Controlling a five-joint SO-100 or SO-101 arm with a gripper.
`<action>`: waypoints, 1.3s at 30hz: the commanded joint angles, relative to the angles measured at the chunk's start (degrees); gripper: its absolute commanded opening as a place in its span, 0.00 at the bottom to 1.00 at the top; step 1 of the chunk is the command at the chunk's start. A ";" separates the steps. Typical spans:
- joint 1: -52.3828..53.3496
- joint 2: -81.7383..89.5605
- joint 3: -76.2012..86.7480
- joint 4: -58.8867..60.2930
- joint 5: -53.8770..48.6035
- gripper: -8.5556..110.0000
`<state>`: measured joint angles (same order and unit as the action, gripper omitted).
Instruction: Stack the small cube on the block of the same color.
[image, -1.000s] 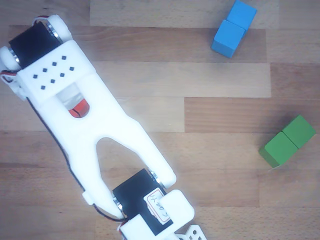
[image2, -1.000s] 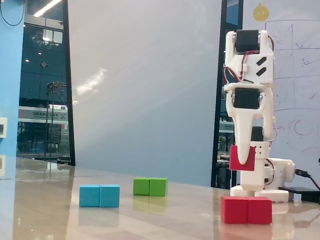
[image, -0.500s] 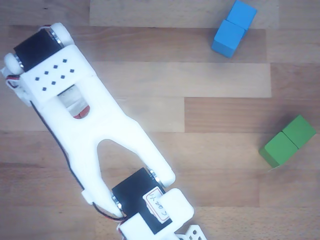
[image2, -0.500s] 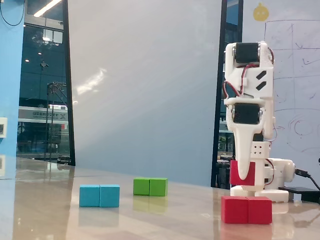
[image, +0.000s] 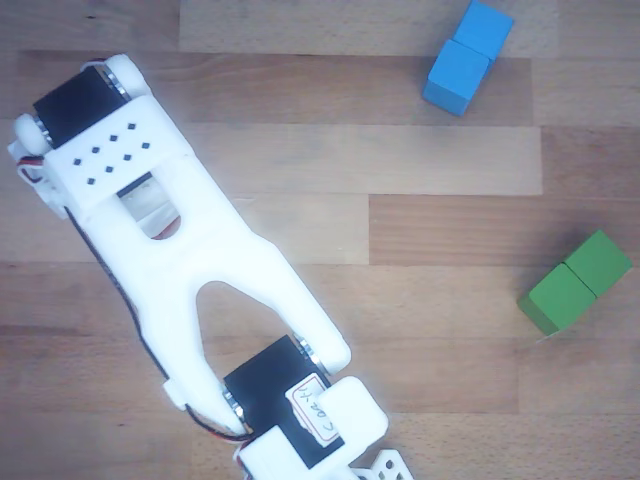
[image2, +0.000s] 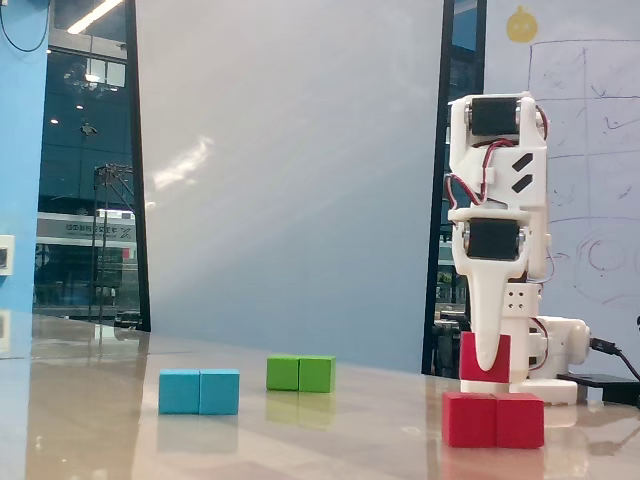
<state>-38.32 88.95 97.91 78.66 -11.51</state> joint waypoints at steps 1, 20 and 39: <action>0.44 2.11 0.44 -0.88 0.18 0.12; 0.44 2.29 1.85 -1.85 0.18 0.12; 0.44 2.29 2.46 -2.72 0.09 0.13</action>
<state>-38.32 88.95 100.90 76.82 -11.51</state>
